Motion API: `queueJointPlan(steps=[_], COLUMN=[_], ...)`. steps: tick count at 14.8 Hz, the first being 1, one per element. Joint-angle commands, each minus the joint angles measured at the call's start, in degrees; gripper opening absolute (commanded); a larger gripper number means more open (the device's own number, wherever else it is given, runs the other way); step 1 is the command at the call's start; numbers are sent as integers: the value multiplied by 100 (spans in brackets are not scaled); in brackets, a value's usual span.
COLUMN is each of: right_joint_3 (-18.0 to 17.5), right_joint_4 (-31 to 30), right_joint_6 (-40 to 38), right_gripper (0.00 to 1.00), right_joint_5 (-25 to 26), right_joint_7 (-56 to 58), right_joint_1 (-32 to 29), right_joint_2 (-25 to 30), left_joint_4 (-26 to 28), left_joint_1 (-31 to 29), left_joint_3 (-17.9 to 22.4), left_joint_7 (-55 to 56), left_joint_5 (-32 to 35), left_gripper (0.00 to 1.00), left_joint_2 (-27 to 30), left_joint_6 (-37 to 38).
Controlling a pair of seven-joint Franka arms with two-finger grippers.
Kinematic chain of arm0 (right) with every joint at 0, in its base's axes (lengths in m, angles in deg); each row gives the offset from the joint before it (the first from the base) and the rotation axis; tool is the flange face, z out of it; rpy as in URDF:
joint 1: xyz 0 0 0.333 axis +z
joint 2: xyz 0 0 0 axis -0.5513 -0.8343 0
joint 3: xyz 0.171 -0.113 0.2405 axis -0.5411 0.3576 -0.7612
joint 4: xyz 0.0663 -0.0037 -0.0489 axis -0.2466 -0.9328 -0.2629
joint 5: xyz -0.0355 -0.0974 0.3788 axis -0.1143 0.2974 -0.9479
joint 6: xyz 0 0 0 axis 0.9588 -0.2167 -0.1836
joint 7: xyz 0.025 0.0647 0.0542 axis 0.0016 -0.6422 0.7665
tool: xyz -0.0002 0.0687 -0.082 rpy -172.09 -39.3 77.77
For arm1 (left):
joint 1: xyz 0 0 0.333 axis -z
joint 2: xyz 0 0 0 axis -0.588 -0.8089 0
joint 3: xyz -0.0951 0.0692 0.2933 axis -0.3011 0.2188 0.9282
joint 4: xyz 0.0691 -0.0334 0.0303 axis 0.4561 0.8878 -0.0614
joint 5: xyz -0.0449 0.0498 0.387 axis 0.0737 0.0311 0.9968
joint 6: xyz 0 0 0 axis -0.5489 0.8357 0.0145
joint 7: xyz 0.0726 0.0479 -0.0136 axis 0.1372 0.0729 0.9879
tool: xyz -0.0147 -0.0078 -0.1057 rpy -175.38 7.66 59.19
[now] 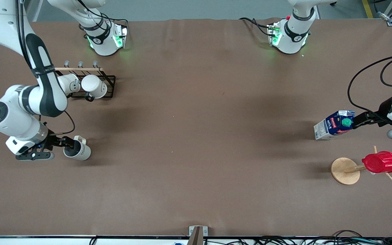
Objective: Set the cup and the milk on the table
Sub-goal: 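Grasp the grey mug with the right gripper while the left gripper grasps the milk, then carry the grey mug to the table middle with the right gripper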
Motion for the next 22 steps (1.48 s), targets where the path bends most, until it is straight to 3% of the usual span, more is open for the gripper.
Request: queueJointPlan(steps=[1, 3, 9, 10, 13, 16, 19, 22], right_joint_3=[-33, -33, -33, -33, -33, -33, -15, -163], right_joint_4=[-126, -126, -108, -108, -82, 399, 1462, 2324], right_joint_6=[438, 589, 274, 186, 132, -498, -2042, -3240], right_gripper=[100, 95, 56, 47, 1, 0, 0, 0], right_joint_5=[-27, -36, -36, -36, -36, -236, -702, -730], right_joint_7=[97, 79, 52, 44, 26, 17, -122, -1305], right_joint_1=[-44, -53, -35, -35, -35, -62, -53, 122], right_joint_2=[-184, -282, -256, -221, -212, -203, -124, -107], left_joint_4=[335, 520, 933, 1012, 1197, 1373, 1478, 1637], left_joint_1=[-143, -161, -187, -178, -152, -187, -196, -222], left_joint_3=[-50, -50, -77, -86, -94, -94, -86, -86], left_joint_7=[-167, -298, -308, -299, -255, -299, -299, -299], left_joint_5=[93, 93, 5, 5, 5, 5, 5, 5], left_gripper=[100, 100, 100, 100, 100, 100, 100, 100], left_joint_2=[44, -61, -131, -132, -132, -132, -132, -149], left_joint_6=[-348, -639, -1017, -1105, -1255, -1386, -1413, -1685])
